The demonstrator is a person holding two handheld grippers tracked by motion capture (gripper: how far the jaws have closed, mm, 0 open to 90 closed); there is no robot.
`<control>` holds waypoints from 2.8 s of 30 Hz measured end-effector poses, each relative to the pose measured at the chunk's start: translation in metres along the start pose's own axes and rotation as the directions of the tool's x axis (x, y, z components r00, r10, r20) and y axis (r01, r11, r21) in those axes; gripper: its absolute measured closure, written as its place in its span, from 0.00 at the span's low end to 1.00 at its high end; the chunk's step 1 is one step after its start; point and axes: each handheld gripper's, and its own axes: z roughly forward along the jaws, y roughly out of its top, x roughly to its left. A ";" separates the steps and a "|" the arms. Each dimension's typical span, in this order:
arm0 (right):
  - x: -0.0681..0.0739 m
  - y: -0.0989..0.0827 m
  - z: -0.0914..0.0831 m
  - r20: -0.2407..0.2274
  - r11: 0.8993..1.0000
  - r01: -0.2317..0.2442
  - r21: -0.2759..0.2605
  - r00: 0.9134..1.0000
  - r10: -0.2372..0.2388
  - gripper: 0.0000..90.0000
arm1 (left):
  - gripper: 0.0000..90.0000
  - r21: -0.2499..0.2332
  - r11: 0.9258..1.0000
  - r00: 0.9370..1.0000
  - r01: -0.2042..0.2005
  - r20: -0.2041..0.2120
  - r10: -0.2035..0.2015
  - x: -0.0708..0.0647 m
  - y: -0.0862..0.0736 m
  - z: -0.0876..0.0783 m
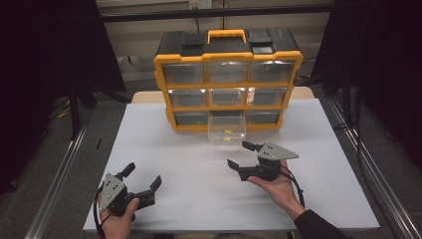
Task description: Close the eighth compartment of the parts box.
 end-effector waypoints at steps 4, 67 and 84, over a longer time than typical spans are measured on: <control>0.000 0.005 0.005 -0.017 1.000 0.006 -0.001 1.000 -0.006 0.24 | 0.03 0.000 1.000 1.000 0.000 0.000 0.000 0.000 0.000 0.000; -0.022 -0.006 0.064 -0.051 0.994 0.029 0.107 0.998 -0.024 1.00 | 0.03 0.000 1.000 1.000 -0.004 0.003 0.004 0.001 0.000 0.000; -0.029 -0.003 0.067 0.014 0.993 0.029 0.110 0.999 -0.031 1.00 | 0.03 0.001 1.000 1.000 -0.002 0.007 0.002 0.000 0.000 0.000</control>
